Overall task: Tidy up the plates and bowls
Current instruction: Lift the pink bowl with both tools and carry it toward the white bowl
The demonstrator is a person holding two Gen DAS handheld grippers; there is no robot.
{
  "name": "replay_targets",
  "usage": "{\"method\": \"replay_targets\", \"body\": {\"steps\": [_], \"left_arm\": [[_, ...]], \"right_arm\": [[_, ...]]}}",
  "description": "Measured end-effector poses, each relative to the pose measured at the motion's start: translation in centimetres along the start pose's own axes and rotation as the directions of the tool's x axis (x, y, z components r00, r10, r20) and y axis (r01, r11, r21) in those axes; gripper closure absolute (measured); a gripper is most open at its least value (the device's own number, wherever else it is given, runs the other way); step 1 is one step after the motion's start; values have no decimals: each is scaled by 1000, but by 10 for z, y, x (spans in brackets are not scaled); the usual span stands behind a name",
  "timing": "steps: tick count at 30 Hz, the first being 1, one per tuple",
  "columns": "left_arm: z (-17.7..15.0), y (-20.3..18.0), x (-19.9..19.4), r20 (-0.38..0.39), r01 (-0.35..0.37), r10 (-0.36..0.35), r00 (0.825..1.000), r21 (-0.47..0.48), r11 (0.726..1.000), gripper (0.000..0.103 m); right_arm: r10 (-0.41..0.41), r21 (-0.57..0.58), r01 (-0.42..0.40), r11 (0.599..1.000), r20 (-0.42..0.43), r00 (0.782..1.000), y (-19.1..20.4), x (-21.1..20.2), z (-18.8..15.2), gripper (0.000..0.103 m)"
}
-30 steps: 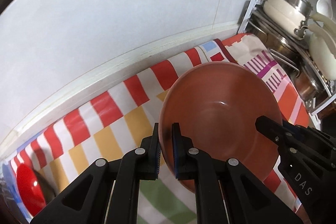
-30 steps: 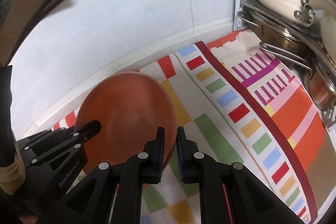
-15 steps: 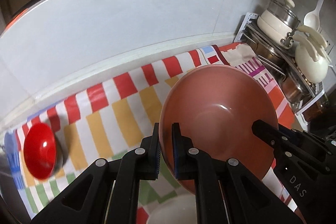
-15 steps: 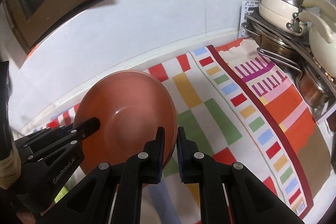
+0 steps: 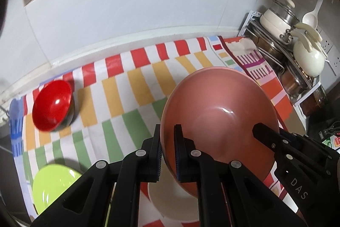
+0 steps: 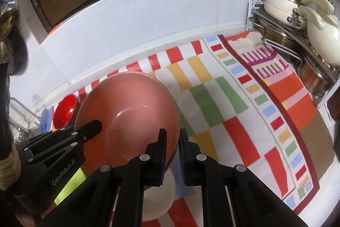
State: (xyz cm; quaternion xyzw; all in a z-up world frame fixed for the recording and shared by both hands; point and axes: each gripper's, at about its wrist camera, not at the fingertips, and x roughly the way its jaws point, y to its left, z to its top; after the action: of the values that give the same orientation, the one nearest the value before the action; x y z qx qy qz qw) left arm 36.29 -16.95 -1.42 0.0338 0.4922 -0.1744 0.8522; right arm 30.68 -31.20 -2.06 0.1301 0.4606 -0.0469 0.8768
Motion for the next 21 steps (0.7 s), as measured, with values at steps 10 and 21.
{"method": "replay_targets", "body": {"steps": [10, 21], "left_arm": [[-38, 7, 0, -41, -22, 21, 999, -18, 1000, 92], [-63, 9, 18, -101, -51, 47, 994, -38, 998, 92]], "right_arm": [[21, -9, -21, 1000, -56, 998, 5, 2, -34, 90], [35, -22, -38, 999, -131, 991, 3, 21, -58, 90]]}}
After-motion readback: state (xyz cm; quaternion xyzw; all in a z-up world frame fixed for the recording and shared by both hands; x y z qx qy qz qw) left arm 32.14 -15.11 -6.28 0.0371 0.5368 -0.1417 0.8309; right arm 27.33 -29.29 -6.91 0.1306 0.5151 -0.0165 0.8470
